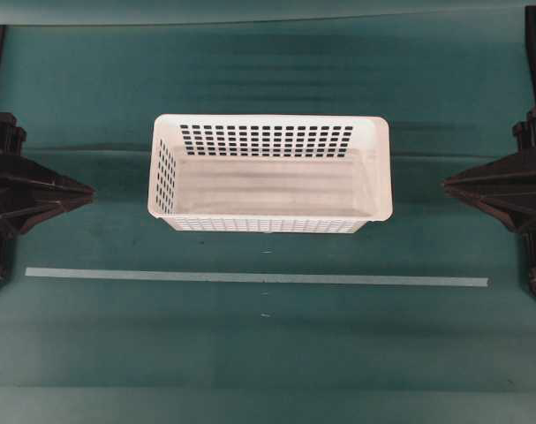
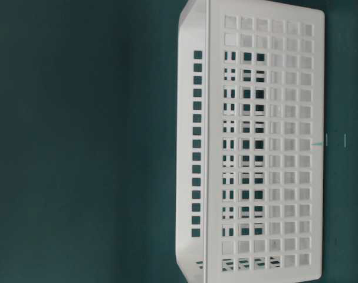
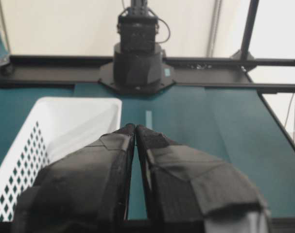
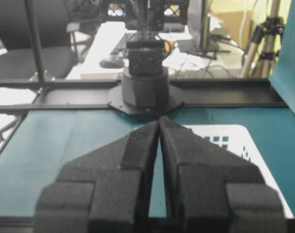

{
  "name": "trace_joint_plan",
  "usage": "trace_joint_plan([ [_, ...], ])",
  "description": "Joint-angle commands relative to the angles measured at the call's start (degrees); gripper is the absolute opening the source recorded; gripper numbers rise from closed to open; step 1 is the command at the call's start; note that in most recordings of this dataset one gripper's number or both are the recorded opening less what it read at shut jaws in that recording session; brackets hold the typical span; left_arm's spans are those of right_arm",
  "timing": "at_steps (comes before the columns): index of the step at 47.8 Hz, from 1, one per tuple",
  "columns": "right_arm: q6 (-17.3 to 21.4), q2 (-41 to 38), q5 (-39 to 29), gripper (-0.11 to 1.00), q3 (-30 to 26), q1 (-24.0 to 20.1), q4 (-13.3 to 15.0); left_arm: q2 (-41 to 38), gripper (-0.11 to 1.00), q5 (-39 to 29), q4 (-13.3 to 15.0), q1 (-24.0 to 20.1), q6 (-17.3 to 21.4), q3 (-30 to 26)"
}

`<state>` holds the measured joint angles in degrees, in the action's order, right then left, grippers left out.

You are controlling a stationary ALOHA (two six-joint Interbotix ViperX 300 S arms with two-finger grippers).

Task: Lift the white basket with both hands.
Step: 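Move both grippers inward toward the short ends of the white basket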

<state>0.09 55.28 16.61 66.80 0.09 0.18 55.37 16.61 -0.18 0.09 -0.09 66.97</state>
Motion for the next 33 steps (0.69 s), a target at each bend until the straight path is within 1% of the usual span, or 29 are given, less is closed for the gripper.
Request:
trace_joint_plan([
  [1, 1.1, -0.5, 0.0, 0.14, -1.0, 0.6, -0.8, -0.7, 0.14, 0.0, -0.8, 0.2, -2.2, -2.5],
  [3, 1.7, -0.7, -1.3, 0.13, -1.3, 0.9, -2.4, -0.8, 0.15, -0.4, -0.8, 0.0, -3.1, -3.2],
  [4, 2.3, -0.8, -2.5, 0.08, -1.6, 1.1, -3.6, -0.9, 0.14, -0.8, -0.8, -0.2, -3.6, -3.4],
  [7, 4.4, -1.1, -6.9, 0.01, -3.0, 2.4, -7.1, -1.1, 0.05, -1.9, -0.8, -0.4, -5.2, -4.2],
  [10, 6.8, -1.5, -12.7, 0.00, -5.0, 3.9, -9.3, -1.5, 0.00, -3.9, -0.8, -0.4, -7.5, -5.2],
  [11, 7.9, -1.7, -15.6, 0.00, -6.1, 4.7, -10.0, -1.7, -0.02, -4.5, -0.8, -0.4, -8.2, -5.5],
  [14, 10.3, -2.5, -21.4, 0.00, -8.5, 6.2, -10.3, -2.5, -0.04, -6.2, -0.8, -0.4, -10.9, -6.4],
  [21, 16.3, -5.1, -32.8, 0.00, -13.4, 10.0, -10.3, -5.0, -0.04, -9.9, -0.8, -1.4, -18.5, -9.2],
  [23, 18.5, -6.2, -35.5, 0.00, -14.7, 11.0, -10.3, -5.8, -0.04, -11.3, -0.8, -2.1, -21.4, -10.0],
  [24, 19.7, -6.6, -36.7, 0.00, -15.3, 11.4, -10.3, -6.3, -0.04, -12.3, -0.8, -2.8, -23.6, -10.6],
  [28, 24.6, -9.0, -41.6, 0.00, -17.8, 12.9, -10.2, -7.6, -0.04, -16.0, -0.8, -4.4, -30.1, -12.5],
  [33, 28.2, -11.6, -45.6, 0.00, -20.0, 14.0, -9.8, -8.8, -0.04, -22.8, -0.8, -6.8, -38.6, -15.1],
])
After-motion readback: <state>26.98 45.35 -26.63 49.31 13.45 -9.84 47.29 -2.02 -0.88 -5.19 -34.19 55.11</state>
